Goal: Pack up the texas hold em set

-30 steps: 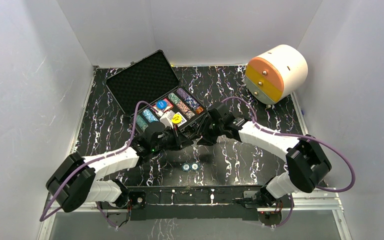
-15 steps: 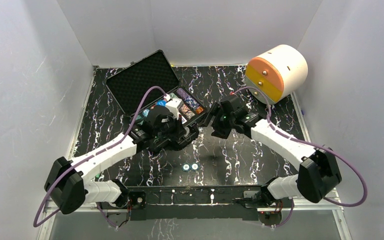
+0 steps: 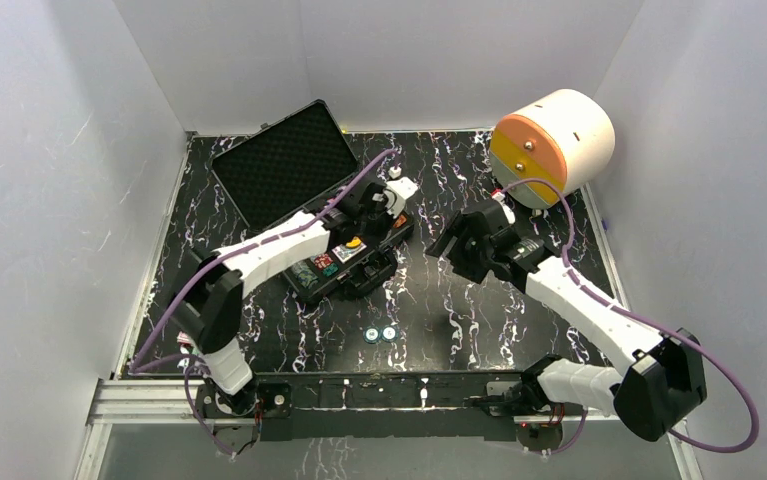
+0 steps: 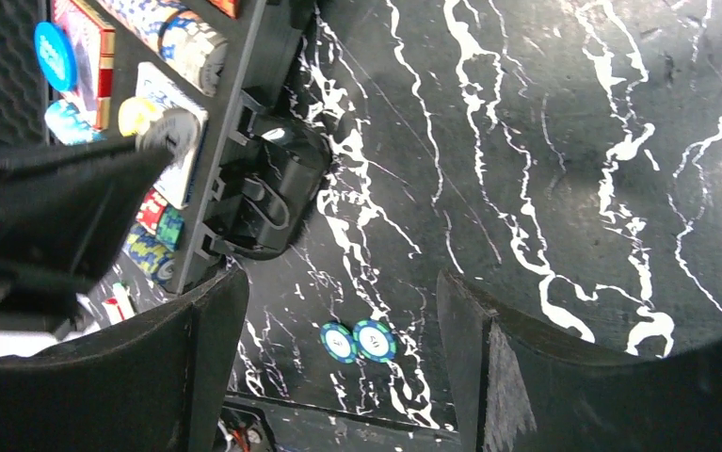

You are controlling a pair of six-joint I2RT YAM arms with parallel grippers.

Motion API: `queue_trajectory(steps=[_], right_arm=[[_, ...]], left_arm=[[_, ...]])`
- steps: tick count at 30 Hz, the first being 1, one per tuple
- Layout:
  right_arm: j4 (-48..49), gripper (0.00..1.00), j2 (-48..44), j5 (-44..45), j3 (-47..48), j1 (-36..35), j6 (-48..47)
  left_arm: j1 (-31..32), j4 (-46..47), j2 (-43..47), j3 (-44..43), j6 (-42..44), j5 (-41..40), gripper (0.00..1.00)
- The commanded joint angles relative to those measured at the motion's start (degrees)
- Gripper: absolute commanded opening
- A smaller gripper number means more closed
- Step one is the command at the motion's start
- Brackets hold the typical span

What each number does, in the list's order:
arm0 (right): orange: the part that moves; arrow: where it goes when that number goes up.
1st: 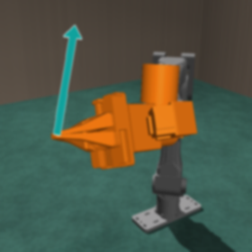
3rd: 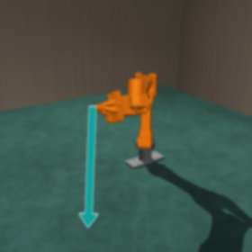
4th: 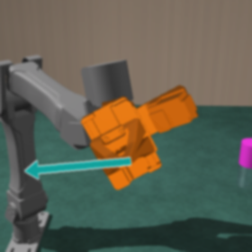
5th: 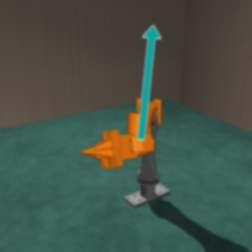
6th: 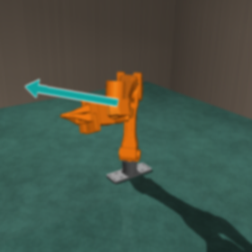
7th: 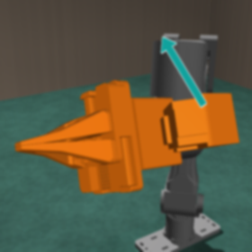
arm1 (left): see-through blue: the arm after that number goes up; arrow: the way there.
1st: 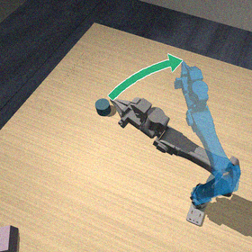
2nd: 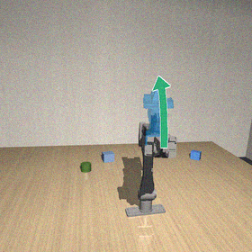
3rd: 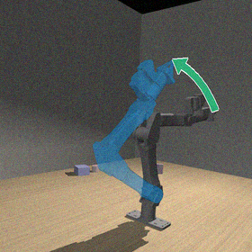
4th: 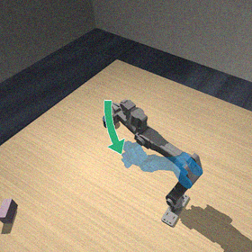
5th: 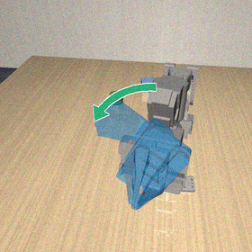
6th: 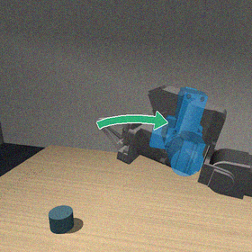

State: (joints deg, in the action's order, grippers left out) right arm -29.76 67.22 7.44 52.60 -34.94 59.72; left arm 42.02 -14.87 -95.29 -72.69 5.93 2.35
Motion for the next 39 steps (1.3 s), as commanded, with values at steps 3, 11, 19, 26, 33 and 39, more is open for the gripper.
queue_trajectory(steps=[3, 11, 19, 26, 33, 39], right_arm=[[-2.1, 0.81, -4.7, 2.0, -4.1, 0.3, 0.7], [-2.6, 0.80, -6.4, 1.6, -5.4, 0.3, 1.9], [-3.0, 0.80, -6.1, 1.8, -5.0, 0.4, 1.5], [-2.6, 0.80, -5.1, 1.3, -5.0, 0.5, 1.4], [-2.2, 0.80, -3.4, 0.2, -4.6, 0.4, 1.2], [-2.1, 0.80, -3.5, 0.0, -4.8, 0.4, 1.2]], left_arm=[[-2.0, -3.8, -6.4, -8.5, 8.2, -0.3, 0.00], [-2.4, -3.8, -10.7, -11.5, 10.1, -1.0, 0.00], [-2.4, -3.9, -12.6, -12.5, 9.9, -4.1, 0.00], [-2.4, -5.0, -12.9, -12.0, 8.7, -7.2, 0.26], [-2.4, -5.3, -10.8, -13.2, 8.0, -5.0, 0.28], [-2.5, -5.3, -9.0, -13.5, 7.3, -0.7, 0.24]])
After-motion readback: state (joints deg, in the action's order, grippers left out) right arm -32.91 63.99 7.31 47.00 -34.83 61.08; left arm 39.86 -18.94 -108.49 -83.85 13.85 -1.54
